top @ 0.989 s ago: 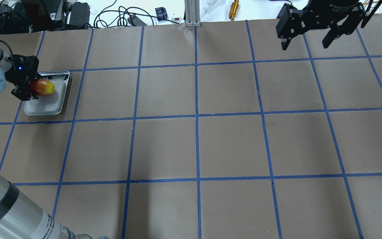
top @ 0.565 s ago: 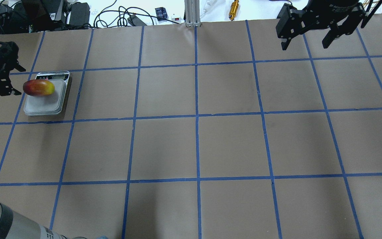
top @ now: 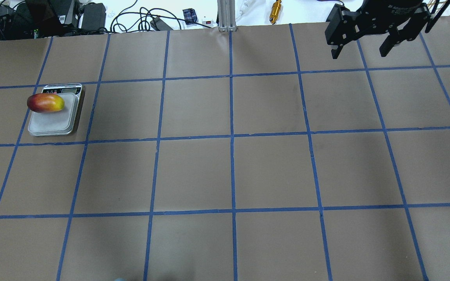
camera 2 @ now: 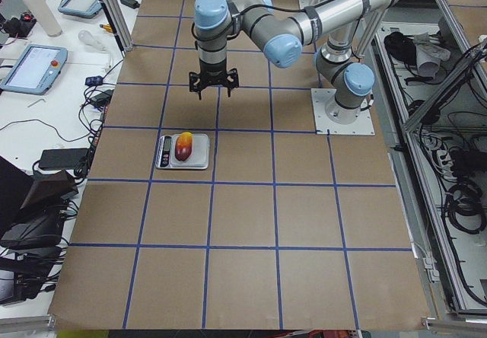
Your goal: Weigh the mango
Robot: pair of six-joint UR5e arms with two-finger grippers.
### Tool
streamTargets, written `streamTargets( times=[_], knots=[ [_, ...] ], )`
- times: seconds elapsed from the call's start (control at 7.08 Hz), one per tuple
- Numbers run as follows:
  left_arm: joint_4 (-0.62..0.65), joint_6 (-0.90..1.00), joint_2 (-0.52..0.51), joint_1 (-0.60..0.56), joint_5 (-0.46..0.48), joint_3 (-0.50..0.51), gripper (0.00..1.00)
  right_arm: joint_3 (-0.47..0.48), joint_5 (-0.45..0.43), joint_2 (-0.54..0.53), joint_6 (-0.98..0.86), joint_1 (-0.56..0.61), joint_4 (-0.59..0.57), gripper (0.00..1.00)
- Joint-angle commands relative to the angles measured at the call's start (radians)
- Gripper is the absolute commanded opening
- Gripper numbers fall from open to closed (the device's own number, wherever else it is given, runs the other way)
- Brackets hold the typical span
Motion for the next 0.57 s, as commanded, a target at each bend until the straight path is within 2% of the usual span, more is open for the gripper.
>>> streamTargets(
  times=[0.0,0.14,0.42],
  knots=[
    [-0.077,-0.296,0.087,-0.009,-0.01,-0.024,1.0,0.0,0.0,-0.001,0.0,0.0,0.0,1.0],
    [-0.082,-0.451,0.101,-0.032,-0.017,-0.029,1.0,0.0,0.0,0.001,0.0,0.0,0.0,1.0],
    [-0.081,-0.733,0.111,-0.163,-0.007,-0.026,1.0,0.0,0.001,-0.001,0.0,0.0,0.0,1.0]
  ],
)
